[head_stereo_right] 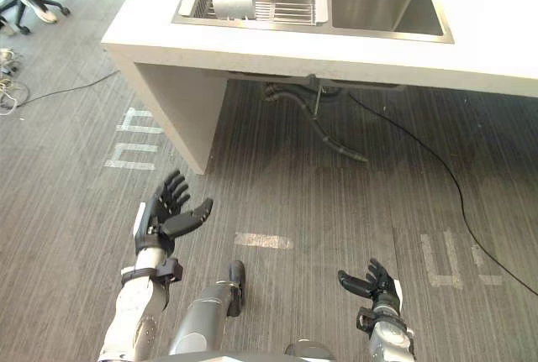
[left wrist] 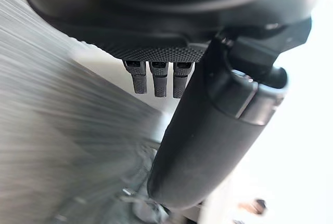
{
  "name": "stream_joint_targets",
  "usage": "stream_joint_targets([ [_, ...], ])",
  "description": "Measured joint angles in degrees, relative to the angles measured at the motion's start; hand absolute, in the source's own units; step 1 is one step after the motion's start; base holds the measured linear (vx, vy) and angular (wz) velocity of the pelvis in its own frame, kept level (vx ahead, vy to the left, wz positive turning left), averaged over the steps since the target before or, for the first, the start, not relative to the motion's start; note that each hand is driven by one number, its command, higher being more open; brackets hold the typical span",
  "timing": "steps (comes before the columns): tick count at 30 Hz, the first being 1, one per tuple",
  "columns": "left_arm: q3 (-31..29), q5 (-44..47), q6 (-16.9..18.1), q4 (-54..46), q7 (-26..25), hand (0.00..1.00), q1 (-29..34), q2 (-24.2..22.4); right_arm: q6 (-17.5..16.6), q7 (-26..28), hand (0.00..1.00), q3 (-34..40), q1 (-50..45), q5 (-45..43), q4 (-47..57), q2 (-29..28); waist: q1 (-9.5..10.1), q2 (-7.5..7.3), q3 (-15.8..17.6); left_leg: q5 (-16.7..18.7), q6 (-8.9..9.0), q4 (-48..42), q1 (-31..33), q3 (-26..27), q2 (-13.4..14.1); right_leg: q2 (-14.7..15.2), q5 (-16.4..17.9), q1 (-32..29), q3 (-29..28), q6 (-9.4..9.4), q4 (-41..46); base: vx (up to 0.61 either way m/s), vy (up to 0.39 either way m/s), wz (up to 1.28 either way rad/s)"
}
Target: Walk over to the sink, pick up the cup, carry it to the dishwasher, place the cup inside the dishwasher, then close the dishwasher door
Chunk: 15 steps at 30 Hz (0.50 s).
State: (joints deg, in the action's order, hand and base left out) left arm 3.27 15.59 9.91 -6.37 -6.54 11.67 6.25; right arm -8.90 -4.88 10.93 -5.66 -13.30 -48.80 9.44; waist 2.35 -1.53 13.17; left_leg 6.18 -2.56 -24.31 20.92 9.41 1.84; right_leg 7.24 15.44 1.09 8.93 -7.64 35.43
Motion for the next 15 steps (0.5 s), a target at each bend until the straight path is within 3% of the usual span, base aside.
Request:
stream_joint_targets([
  [1, 0.30, -1.13, 0.06, -4.82, -1.05, 0.90, -0.10, 1.06, 0.48, 0.41, 0.90, -0.24, -0.85, 0.27, 0.00, -1.21, -0.99, -0.75, -0.03, 3.09, -0.51, -0.11, -3.88, -0.24, -1.09, 2.90, -3.34, -5.55, -1.35, -1.92, 15.91, 0.56, 0.156, 0.10],
  [2, 0.16, -1.17, 0.15, -6.63, -1.53, 0.90, -0.04, 1.28, 0.74, 0.66, 0.90, -0.59, -0.90, 0.68, 0.03, -1.47, -1.26, -0.73, -0.02, 4.21, -0.56, 0.07, -5.98, -0.24, -1.12, 3.58, -2.96, -7.52, -1.28, -1.23, 20.42, 0.56, 0.108, 0.00],
  [3, -0.63, -1.30, 0.70, -10.22, -2.52, 0.90, 0.45, 1.44, 0.93, 1.08, 0.90, -1.75, -0.92, 1.48, 0.12, -2.10, -1.75, -0.56, -0.04, 5.24, -0.41, 1.14, -10.28, -0.18, -0.72, 4.45, -1.79, -10.44, -0.18, 0.87, 25.42, 0.43, 0.066, -0.11],
  [4, -0.92, -1.56, 1.27, -11.75, -2.96, 0.90, 0.50, 1.55, 0.93, 1.27, 0.90, -2.50, -1.12, 1.71, 0.51, -2.36, -1.89, -0.50, -0.07, 5.26, -0.38, 1.95, -12.32, -0.10, -0.42, 4.62, -1.25, -11.67, 0.57, 1.85, 25.94, 0.59, 0.046, -0.19],
  [5, -2.19, -2.16, 3.23, -15.35, -3.91, 0.90, 0.56, 1.56, 0.87, 1.96, 0.90, -3.90, -1.85, 2.27, 2.29, -2.64, -1.91, 0.23, -0.62, 6.48, 0.45, 4.66, -16.80, 0.04, 0.87, 4.46, 0.08, -15.70, 3.26, 3.98, 24.35, 0.46, 0.000, -0.13],
  [7, -3.57, -2.16, 6.07, -17.77, -4.83, 0.90, 0.47, 1.60, 0.42, 2.40, 0.90, -4.79, -1.63, 2.27, 2.72, -2.71, -1.99, 0.28, -1.03, 7.10, 1.16, 7.32, -20.43, 0.54, 1.52, 4.19, 0.69, -19.82, 4.52, 4.95, 18.91, 0.48, -0.061, -0.12],
  [9, -5.67, -2.15, 8.31, -18.27, -5.82, 0.90, 0.34, 1.37, 0.29, 2.51, 0.90, -4.84, -1.35, 2.28, 2.89, -2.39, -2.42, 0.64, -1.50, 7.94, 2.52, 9.59, -24.44, 0.59, 2.48, 2.38, -0.68, -23.27, 4.98, 4.75, 0.89, 0.60, -0.180, 0.07],
  [10, -6.35, -2.15, 8.31, -18.01, -6.09, 0.90, 0.33, 1.28, 0.30, 2.57, 0.90, -4.85, -1.25, 2.27, 2.88, -2.05, -2.71, 0.76, -1.72, 9.00, 3.85, 9.96, -25.69, 0.21, 3.14, 1.28, -3.85, -23.79, 4.33, 4.87, -7.09, 0.67, -0.276, 0.31],
  [11, -6.88, -2.18, 8.29, -17.28, -6.36, 0.90, 0.48, 1.20, 0.32, 2.58, 0.90, -5.07, -1.67, 2.31, 2.46, -1.52, -3.28, 0.78, -2.12, 10.74, 5.92, 9.97, -27.16, -0.74, 3.75, -0.08, -13.08, -23.37, 3.24, 5.96, -13.64, 0.61, -0.257, 0.37],
  [12, -7.04, -2.33, 8.32, -16.46, -6.59, 0.90, 0.45, 1.03, 0.39, 2.58, 0.90, -5.14, -2.02, 2.43, 1.87, -0.99, -3.56, 1.34, -2.20, 11.35, 6.78, 9.91, -28.15, -1.28, 4.33, -0.83, -16.28, -22.38, 3.29, 7.71, -14.02, 0.73, -0.287, 0.15],
  [13, -6.94, -2.70, 7.38, -15.00, -6.92, 0.90, 0.70, -0.03, 0.91, 2.59, 0.90, -5.18, -1.36, 3.01, 0.62, 0.40, -2.99, 3.93, -3.25, 11.14, 7.69, 9.24, -28.26, -1.36, 7.55, -3.29, -14.90, -22.01, 4.02, 8.65, -12.86, 0.48, -0.182, -0.01],
  [15, -6.43, -4.60, 6.72, -13.55, -6.84, 0.90, -0.91, -0.23, 0.94, 2.74, 0.90, -5.13, -1.19, 3.48, 0.91, 1.45, -3.73, 4.48, -3.12, 9.03, 8.98, 2.94, -26.62, -2.54, 9.22, -4.30, -11.41, -19.83, 5.65, 9.61, -12.15, 0.54, -0.253, 0.18],
])
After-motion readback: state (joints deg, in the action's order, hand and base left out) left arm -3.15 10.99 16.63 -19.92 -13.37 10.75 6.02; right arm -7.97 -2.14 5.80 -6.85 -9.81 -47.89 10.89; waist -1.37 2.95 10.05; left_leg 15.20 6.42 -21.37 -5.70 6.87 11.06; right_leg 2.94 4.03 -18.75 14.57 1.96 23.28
